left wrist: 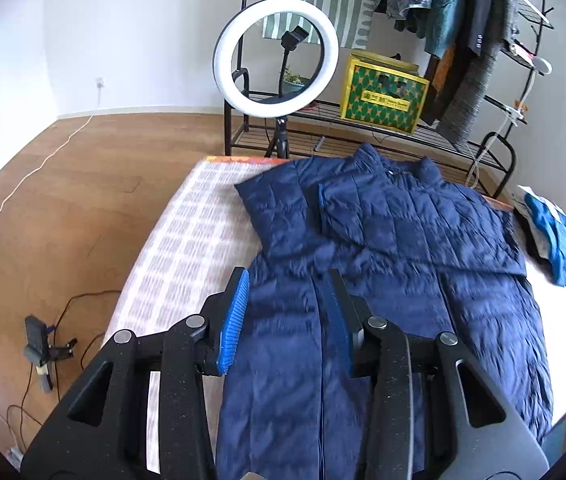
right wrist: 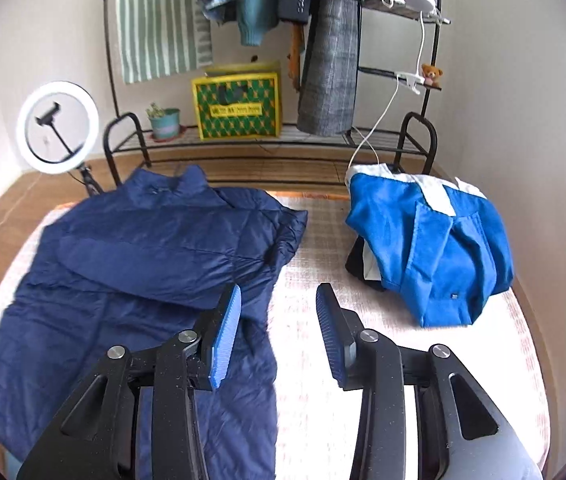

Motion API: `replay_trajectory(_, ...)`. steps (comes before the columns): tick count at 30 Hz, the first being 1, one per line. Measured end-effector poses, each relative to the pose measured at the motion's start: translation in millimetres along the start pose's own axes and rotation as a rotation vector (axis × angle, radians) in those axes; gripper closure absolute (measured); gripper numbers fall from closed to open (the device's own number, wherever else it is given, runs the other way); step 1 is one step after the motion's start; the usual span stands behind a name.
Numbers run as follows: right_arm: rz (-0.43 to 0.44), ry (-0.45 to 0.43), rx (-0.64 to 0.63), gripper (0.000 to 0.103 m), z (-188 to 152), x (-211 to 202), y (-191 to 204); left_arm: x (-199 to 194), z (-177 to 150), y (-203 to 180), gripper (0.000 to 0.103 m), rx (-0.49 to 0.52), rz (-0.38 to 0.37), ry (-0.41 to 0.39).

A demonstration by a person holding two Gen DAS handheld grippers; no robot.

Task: Fold large clothes
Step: 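Move both tools to the jacket hem and grasp it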

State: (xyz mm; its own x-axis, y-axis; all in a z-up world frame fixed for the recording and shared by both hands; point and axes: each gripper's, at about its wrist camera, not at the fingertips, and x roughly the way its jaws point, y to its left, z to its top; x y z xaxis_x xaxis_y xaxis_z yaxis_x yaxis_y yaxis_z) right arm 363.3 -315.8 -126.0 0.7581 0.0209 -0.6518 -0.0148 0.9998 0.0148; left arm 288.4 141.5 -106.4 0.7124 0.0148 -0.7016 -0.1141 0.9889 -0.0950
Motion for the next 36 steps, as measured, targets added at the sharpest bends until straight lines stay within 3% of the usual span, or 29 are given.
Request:
replay_trajectory(5,0.020,-0.033,-0.014,0.055,-18,-41,6,-29,-36,10,0.056,-0.007,-0.024,0.022)
replay_trajectory(9,0.047,-0.048,0.003,0.042,-45,-71,4,-45,-68,17,0.054,-0.017,-0.061,0.055)
replay_trajectory(13,0.069,-0.046,0.041,0.039,-77,-93,-4,-55,-100,24,0.051,-0.015,-0.080,0.099)
replay_trajectory(15,0.079,-0.024,0.052,0.034,-94,-100,-9,-57,-113,29,0.050,-0.024,-0.093,0.118)
replay_trajectory(21,0.106,0.068,0.087,0.033,-151,-105,-22,-57,-159,47,0.042,-0.086,-0.130,0.191)
replay_trajectory(29,0.184,0.249,0.117,0.033,-223,-91,-26,-44,-213,75,0.042,-0.227,-0.192,0.332)
replay_trajectory(36,0.283,0.353,0.185,0.033,-260,-82,-27,-33,-250,104,0.039,-0.388,-0.275,0.433)
